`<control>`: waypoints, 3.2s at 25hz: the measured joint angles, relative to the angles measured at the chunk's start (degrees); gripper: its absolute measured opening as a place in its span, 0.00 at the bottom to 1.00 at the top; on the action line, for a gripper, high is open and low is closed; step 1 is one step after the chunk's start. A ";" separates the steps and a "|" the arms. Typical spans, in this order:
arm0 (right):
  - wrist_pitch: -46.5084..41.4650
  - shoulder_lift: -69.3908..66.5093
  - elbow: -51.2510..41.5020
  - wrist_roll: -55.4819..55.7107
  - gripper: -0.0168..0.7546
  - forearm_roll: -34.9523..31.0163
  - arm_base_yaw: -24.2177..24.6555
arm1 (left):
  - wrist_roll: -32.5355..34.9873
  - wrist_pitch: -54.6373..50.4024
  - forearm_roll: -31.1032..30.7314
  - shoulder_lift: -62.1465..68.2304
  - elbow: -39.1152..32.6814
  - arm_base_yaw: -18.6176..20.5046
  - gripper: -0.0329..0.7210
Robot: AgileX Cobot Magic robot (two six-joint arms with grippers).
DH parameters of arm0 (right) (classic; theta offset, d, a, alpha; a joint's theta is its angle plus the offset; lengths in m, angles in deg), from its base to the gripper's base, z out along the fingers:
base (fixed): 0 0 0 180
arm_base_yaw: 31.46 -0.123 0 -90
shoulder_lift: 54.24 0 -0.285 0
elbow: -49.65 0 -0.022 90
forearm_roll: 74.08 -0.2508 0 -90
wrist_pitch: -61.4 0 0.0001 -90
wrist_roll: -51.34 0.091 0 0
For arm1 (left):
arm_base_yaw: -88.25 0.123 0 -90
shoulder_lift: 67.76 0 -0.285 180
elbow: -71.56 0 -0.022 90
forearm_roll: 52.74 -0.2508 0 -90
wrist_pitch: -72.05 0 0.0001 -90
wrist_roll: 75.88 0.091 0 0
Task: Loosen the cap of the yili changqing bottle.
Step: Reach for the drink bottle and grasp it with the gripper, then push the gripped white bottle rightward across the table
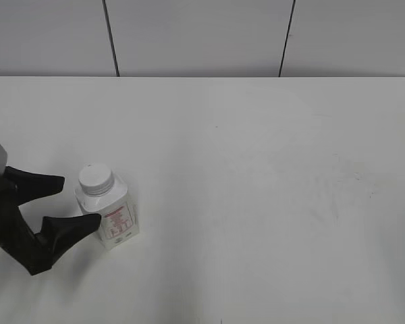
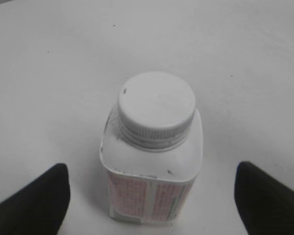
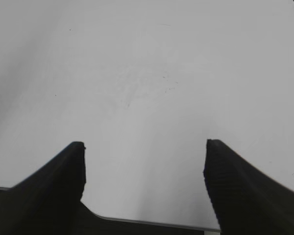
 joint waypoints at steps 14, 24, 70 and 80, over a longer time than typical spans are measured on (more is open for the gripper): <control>0.00 0.00 0.00 0.00 0.79 0.00 0.00 | 14.18 12.91 7.14 15.20 0.05 0.00 0.83; 0.00 0.00 0.00 0.00 0.79 0.00 0.00 | 20.37 18.03 9.64 26.65 0.92 0.00 0.82; 0.00 0.00 0.00 0.00 0.79 0.00 0.00 | 16.06 16.21 2.58 27.83 9.58 -4.76 0.50; 0.00 0.00 0.00 0.00 0.79 0.00 0.00 | 4.00 16.11 -11.83 27.79 25.68 -6.05 0.50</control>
